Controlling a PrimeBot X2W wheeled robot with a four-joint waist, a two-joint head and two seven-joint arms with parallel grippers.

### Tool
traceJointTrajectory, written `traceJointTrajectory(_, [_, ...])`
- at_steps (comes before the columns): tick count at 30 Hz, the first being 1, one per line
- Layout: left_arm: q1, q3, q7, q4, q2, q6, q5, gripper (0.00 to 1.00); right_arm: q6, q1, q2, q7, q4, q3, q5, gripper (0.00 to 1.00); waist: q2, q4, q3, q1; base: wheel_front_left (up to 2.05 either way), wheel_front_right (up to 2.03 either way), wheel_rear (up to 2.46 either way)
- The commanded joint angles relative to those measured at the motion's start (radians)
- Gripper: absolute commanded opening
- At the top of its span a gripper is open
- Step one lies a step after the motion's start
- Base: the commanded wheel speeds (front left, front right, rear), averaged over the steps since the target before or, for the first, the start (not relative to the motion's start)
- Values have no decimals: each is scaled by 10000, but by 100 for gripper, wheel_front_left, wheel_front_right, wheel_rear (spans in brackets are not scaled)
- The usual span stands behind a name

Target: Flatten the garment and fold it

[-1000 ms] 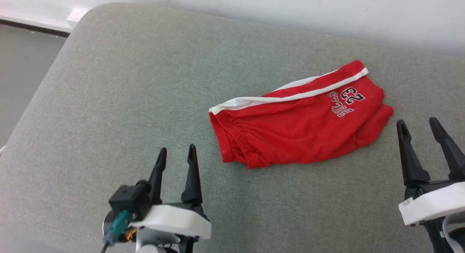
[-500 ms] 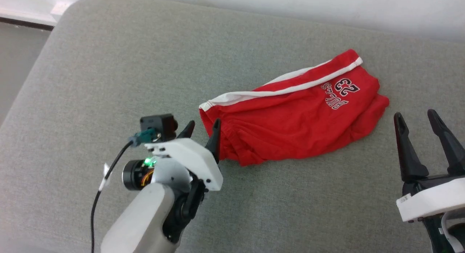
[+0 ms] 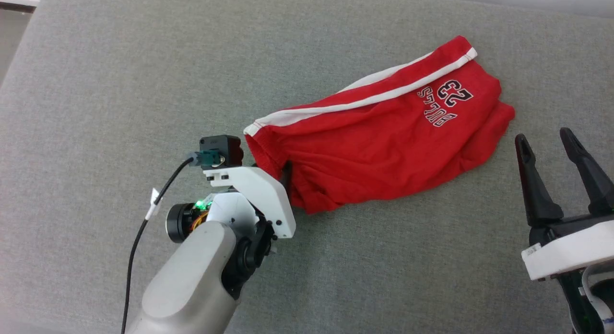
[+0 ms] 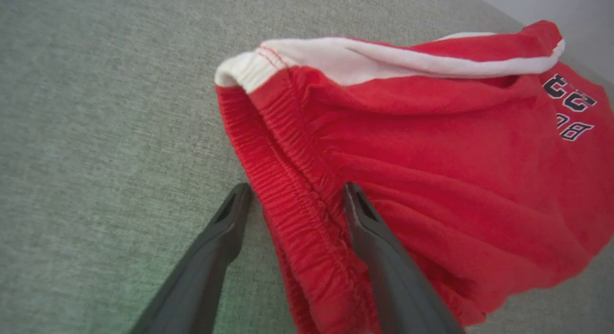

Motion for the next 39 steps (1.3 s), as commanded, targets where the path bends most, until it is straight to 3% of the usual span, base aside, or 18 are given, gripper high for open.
traceJointTrajectory(1, [-130, 12, 141, 127, 52, 152, -68, 100, -9, -166, -59, -51, 33, 43, 54, 100, -1, -56, 79, -1, 0, 0, 0])
traceJointTrajectory(11, [187, 0, 1450, 202, -99, 145, -973, 100, -9, -377, -60, -67, 181, 128, 133, 100, -1, -118, 288, -1, 0, 0, 0])
traceJointTrajectory(12, [203, 6, 1447, 198, -93, 137, -990, 47, -9, -420, -79, -77, 214, 146, 151, 100, -1, -134, 311, -1, 0, 0, 0])
traceJointTrajectory(13, [219, 59, 1372, 184, -122, 133, -1025, 12, -9, -461, -99, -86, 245, 162, 168, 100, -1, -146, 332, -1, 0, 0, 0])
traceJointTrajectory(14, [236, 95, 1308, 173, -150, 101, -1065, 0, -9, -501, -114, -88, 268, 181, 183, 100, -1, -159, 344, -1, 0, 0, 0])
traceJointTrajectory(23, [497, 417, 391, -103, -328, -432, -1339, 0, -9, -1057, -558, 387, 286, 65, 398, 100, -1, -25, 311, -1, 0, 0, 0])
traceJointTrajectory(33, [534, 174, 62, -500, -415, -654, -1183, 0, -9, -3067, -1957, 3459, 1411, -234, 689, 100, -1, 392, 668, -1, 0, 0, 0])
traceJointTrajectory(39, [298, -36, 4, -479, -619, -787, -1110, 0, -9, -4139, -2209, 4415, 2517, -54, 434, 100, -1, 621, 1012, -1, 0, 0, 0])
